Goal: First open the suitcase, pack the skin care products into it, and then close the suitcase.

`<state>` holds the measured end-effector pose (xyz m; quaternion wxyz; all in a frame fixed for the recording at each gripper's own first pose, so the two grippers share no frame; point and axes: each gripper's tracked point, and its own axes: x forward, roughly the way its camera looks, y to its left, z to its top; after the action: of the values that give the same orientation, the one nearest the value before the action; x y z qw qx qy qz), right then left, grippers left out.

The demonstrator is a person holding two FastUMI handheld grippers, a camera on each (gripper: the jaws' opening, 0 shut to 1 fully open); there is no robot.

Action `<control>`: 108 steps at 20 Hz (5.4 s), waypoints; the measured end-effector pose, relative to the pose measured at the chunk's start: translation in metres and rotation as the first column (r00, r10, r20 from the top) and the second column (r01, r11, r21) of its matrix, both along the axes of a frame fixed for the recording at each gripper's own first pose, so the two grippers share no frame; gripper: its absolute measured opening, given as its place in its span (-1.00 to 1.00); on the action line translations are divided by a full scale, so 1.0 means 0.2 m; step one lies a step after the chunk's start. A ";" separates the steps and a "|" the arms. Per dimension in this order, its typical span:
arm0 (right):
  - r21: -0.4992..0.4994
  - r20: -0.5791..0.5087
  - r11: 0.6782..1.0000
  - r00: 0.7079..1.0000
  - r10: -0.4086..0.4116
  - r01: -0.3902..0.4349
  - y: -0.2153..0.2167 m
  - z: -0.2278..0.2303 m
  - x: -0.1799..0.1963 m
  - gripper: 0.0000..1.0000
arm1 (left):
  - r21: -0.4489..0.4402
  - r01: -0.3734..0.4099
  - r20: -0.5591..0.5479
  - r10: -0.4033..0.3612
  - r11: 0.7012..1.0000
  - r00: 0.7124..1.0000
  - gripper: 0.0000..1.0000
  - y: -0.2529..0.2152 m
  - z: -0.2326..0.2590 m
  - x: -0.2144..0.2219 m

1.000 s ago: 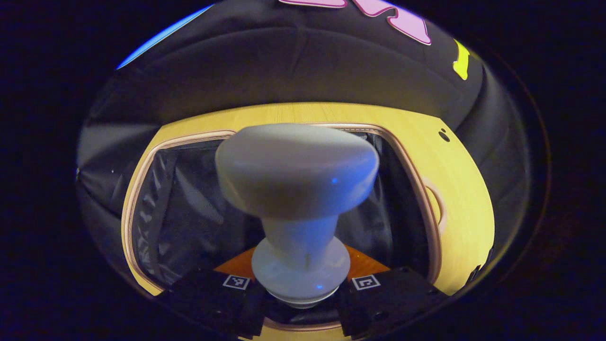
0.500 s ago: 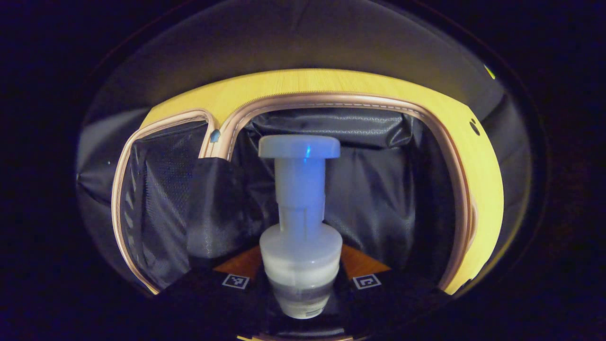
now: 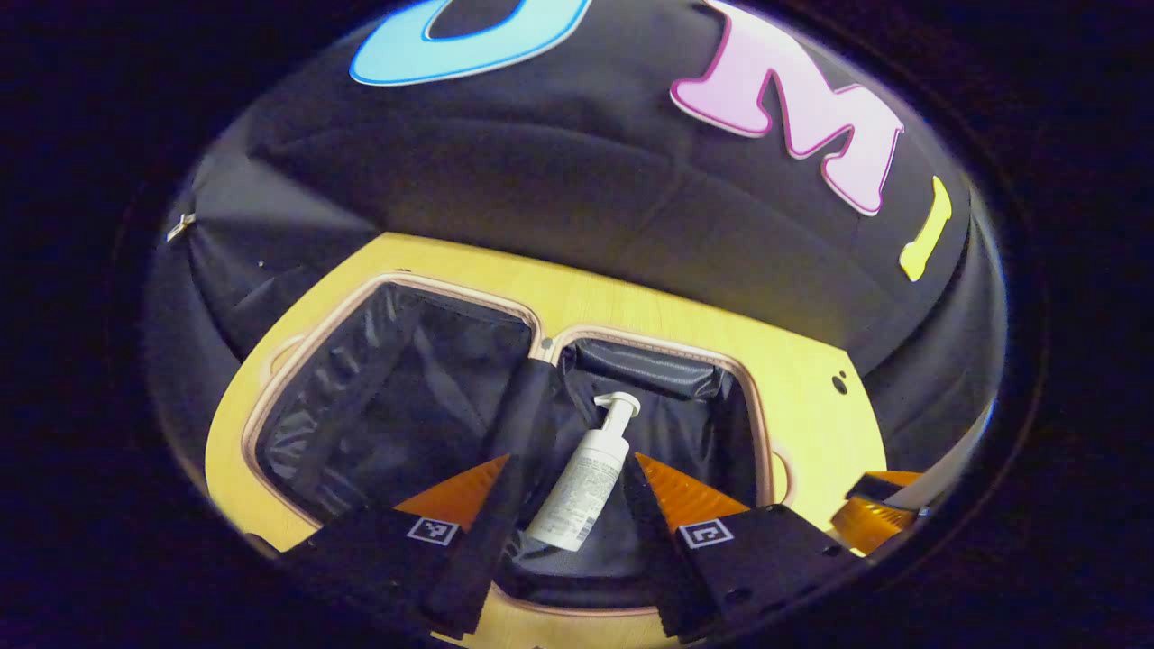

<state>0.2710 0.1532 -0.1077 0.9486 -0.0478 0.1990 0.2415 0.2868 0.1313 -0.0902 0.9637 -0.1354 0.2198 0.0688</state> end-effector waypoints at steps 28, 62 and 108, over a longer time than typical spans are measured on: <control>-0.070 -0.129 0.949 0.941 -0.313 0.306 0.21 -0.09 0.13 0.90 | -0.061 -0.119 0.262 0.131 0.991 0.956 0.87 0.82 0.25 -1.15; 0.046 0.079 0.912 0.908 -0.410 0.408 -0.65 0.25 -0.39 0.96 | -0.119 -0.176 -0.210 0.149 0.977 0.966 -0.51 1.68 -0.57 0.28; 0.133 0.104 0.942 0.941 -0.322 0.307 -1.38 0.41 -0.63 0.95 | 0.021 0.225 0.172 -0.225 0.974 0.959 -0.49 -1.14 0.20 0.02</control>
<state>0.1444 -0.1232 -0.0248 0.9867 0.0246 0.1303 0.0945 0.2912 -0.0973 -0.0508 0.9807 -0.1146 0.1490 -0.0530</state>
